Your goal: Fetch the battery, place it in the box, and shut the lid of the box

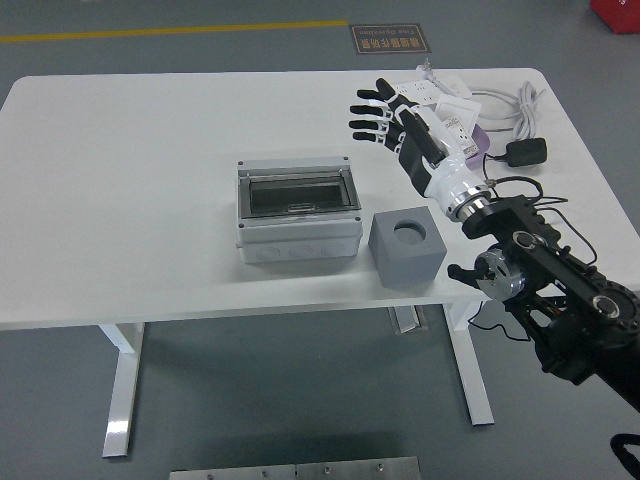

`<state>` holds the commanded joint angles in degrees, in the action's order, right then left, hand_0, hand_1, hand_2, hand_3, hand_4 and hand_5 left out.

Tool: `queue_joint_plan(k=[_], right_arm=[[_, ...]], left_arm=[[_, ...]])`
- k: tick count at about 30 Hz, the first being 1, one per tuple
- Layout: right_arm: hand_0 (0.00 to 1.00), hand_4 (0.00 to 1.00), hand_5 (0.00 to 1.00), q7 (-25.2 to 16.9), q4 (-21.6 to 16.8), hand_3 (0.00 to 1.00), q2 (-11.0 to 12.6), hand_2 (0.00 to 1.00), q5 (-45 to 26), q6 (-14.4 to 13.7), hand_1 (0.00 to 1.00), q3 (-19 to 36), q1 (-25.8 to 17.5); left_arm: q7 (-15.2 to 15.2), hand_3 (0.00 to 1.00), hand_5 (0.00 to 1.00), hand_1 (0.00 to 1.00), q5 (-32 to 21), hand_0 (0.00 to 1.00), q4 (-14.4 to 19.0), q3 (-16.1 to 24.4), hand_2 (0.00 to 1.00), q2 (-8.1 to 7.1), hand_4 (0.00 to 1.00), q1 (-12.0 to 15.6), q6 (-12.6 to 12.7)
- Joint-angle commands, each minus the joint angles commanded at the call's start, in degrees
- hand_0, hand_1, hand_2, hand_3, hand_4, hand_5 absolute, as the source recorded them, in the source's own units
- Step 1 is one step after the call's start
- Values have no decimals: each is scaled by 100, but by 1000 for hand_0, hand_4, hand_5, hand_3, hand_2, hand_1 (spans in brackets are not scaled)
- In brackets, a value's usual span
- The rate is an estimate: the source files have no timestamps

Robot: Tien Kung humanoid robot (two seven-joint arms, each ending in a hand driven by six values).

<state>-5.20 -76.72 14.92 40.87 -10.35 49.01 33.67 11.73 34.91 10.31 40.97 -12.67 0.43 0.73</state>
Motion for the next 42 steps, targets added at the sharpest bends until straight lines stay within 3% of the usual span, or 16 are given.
queue_joint_plan(k=[8,17,21,27,40,42], right_arm=[[630,816,672,41,12,658,-26,642,240,47,605,-290,494],[649,815,667,58,-133,661,150,648,460,-6,607,173,366],[655,813,664,-73,-152,661,156,649,431,-268,612,359,293],[654,803,651,-266,-290,658,190,649,500,-670,612,737,-15],[613,786,626,-317,-574,672,417,629,701,-689,587,1657,-763],[613,786,626,-401,-615,672,445,629,741,-804,587,1730,-867]], left_arm=[[-64,744,206,769,-140,627,0,-91,739,24,660,21,14],[-60,743,207,767,-199,626,0,-56,738,38,661,22,21],[-47,741,208,766,-167,626,0,1,737,26,660,33,24],[-84,741,208,766,-309,627,0,-70,736,0,660,18,23],[-101,740,208,765,-572,625,0,-233,735,-154,661,-79,19],[-109,740,208,765,-619,625,0,-263,735,-177,661,-89,17]])
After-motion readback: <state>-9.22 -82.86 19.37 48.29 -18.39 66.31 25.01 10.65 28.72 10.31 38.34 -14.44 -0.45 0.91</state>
